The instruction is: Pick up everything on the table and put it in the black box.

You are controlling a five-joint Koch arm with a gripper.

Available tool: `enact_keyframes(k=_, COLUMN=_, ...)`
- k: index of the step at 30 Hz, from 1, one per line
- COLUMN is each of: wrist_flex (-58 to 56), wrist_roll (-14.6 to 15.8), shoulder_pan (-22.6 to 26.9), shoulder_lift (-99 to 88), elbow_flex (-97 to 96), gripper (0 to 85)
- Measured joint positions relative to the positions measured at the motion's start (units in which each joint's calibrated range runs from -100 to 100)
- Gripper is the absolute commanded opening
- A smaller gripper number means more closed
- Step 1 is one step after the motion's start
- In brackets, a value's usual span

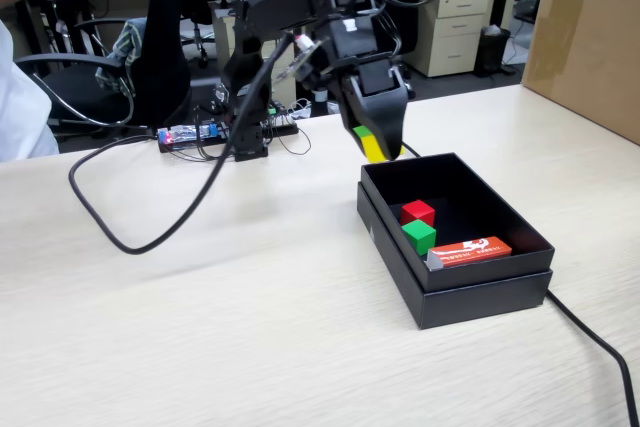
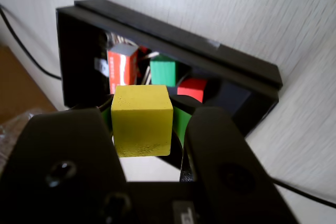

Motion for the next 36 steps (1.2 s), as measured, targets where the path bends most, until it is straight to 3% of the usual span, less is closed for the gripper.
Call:
enact_keyframes(k=13, wrist_flex=0.0, wrist_roll=1.51, shoulder_pan=2.59, shoulder_lift=20.97, elbow_flex=1.0, gripper=1.2)
enact_keyframes(k=16, wrist_flex=0.0, wrist_roll=2.1, shoulder_pan=2.74, shoulder_lift=24.6, elbow_flex=3.65, gripper=15.4)
enact_keyframes(k=24, wrist_flex=0.0, wrist_roll=2.15, shoulder_pan=3.91, shoulder_lift=26.02, elbow_flex=3.74, gripper=39.8)
enact_keyframes(k=30, wrist_flex=0.0, wrist_roll=2.15, shoulder_pan=4.05, shoulder_lift=24.85, elbow_flex=3.65, gripper=46.5)
enact_keyframes(k=36, wrist_flex=0.0, wrist_roll=2.2, shoulder_pan=3.96, shoulder_lift=7.64, elbow_flex=2.28, gripper=47.5)
